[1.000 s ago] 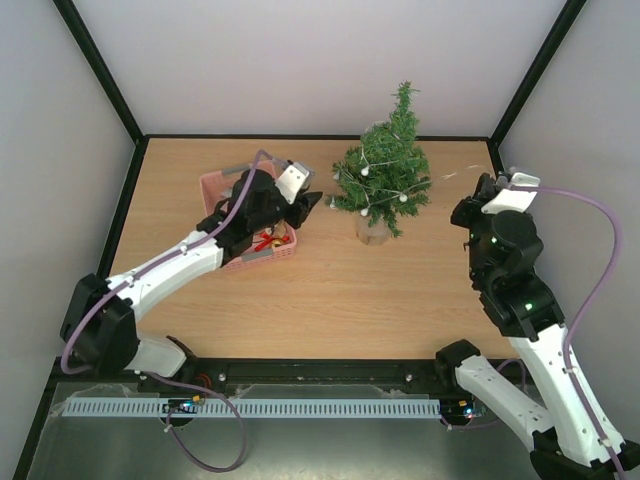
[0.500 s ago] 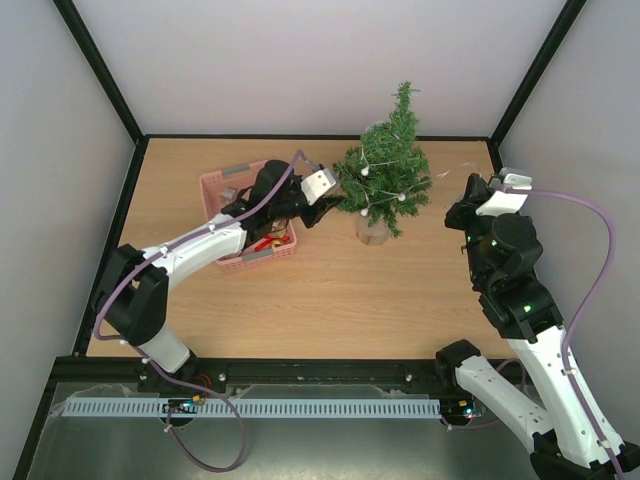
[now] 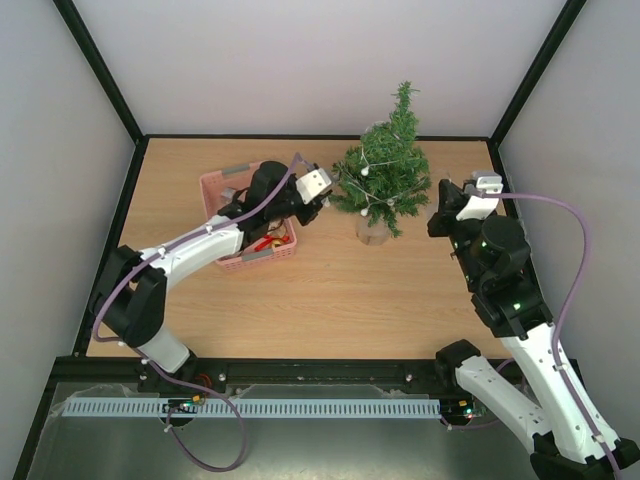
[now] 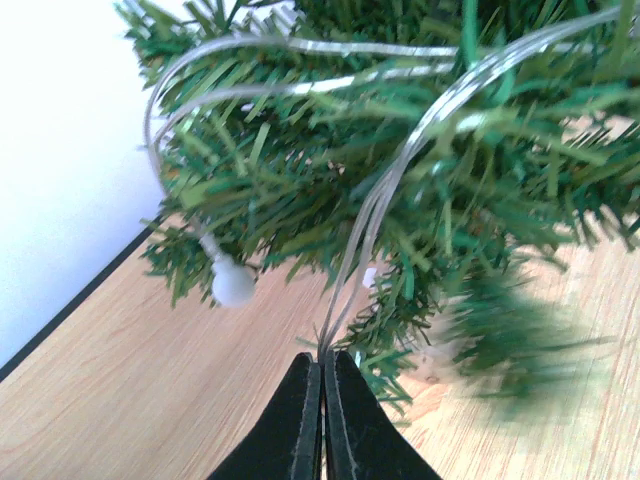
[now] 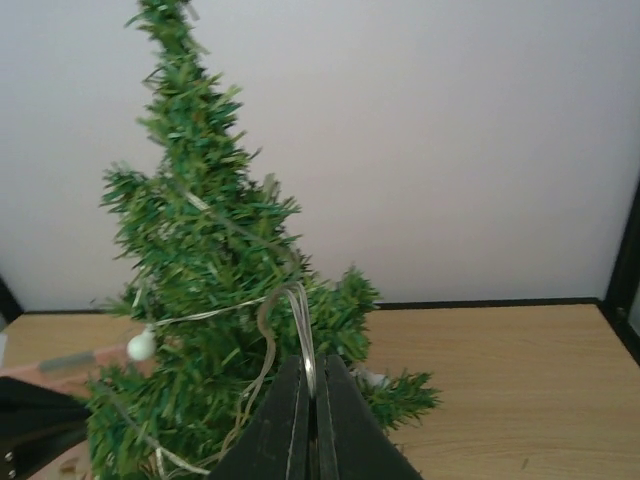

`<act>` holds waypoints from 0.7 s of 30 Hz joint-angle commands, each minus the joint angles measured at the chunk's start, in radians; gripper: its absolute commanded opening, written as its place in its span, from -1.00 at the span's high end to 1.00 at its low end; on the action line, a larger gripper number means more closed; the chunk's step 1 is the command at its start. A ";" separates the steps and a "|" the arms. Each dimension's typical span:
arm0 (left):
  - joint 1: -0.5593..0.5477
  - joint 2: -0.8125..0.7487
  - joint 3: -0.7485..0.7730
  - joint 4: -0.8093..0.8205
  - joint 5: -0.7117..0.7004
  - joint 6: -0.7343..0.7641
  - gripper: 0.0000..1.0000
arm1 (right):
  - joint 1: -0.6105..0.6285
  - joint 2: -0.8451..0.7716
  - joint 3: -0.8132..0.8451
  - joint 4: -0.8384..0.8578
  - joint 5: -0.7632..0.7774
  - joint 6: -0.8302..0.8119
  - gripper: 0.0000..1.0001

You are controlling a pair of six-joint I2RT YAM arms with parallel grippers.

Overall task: Decorate the small christmas tree
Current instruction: Wrap the decoration item around the Christmas tree.

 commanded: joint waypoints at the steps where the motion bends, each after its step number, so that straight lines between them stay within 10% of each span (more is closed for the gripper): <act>1: 0.021 -0.071 -0.062 0.062 -0.044 0.052 0.95 | 0.003 -0.024 -0.007 0.051 -0.113 -0.038 0.97; 14: 0.060 -0.075 -0.105 0.228 -0.038 0.100 0.95 | 0.003 -0.050 -0.005 0.052 -0.162 -0.063 0.97; 21: 0.049 -0.128 -0.072 0.288 0.022 0.057 0.95 | 0.003 -0.095 -0.002 0.026 0.055 -0.030 0.97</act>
